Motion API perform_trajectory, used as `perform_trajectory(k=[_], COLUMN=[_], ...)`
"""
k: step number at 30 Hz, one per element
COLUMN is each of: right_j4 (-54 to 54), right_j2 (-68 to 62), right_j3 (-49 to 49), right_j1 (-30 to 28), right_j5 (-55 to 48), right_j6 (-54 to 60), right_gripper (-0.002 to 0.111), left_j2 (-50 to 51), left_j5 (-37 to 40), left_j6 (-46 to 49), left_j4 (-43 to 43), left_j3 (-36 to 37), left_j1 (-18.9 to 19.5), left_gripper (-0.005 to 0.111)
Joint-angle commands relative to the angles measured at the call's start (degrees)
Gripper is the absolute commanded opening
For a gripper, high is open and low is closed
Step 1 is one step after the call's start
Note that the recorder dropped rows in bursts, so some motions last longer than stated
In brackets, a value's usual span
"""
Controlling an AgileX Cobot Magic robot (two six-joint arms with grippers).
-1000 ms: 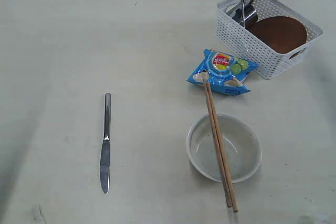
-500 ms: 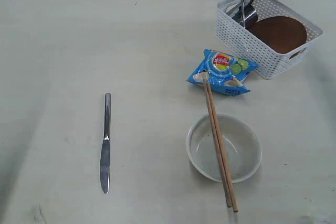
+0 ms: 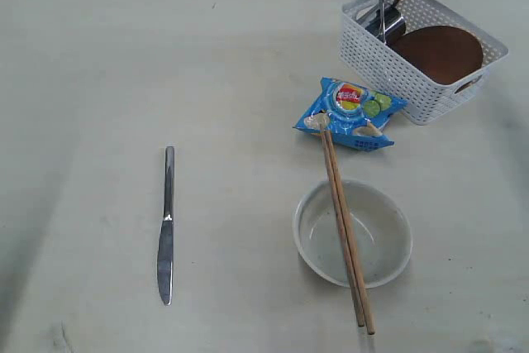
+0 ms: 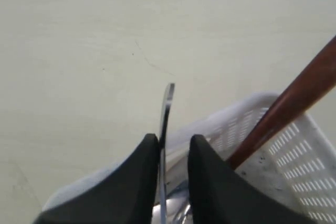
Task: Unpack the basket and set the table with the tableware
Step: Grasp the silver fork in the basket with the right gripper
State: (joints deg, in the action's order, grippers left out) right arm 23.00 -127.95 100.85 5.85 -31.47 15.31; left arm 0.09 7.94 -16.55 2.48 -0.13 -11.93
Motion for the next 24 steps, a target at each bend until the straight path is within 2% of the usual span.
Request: perform_trajectory(k=[1,4,24], right_j4=[-0.46,-0.46,-1.30], right_j2=[0.07,0.07,4.73], right_j3=[0.46,0.46,0.46], right_j1=[-0.08,-0.08,-0.08], right_j5=[-0.24,-0.24,-1.97], right_j6=[0.62,0.62,0.62], right_gripper=[0.007,-0.001,-0.001], left_j2=[-0.08,-0.08,-0.08], left_j5=[-0.03,-0.03,-0.03], left_j6=[0.34,0.34,0.34], left_j4=[0.55,0.55,0.55], left_j3=[0.13,0.13,0.13], left_j1=[-0.15,-0.15,-0.15], left_gripper=[0.000,0.000,0.000])
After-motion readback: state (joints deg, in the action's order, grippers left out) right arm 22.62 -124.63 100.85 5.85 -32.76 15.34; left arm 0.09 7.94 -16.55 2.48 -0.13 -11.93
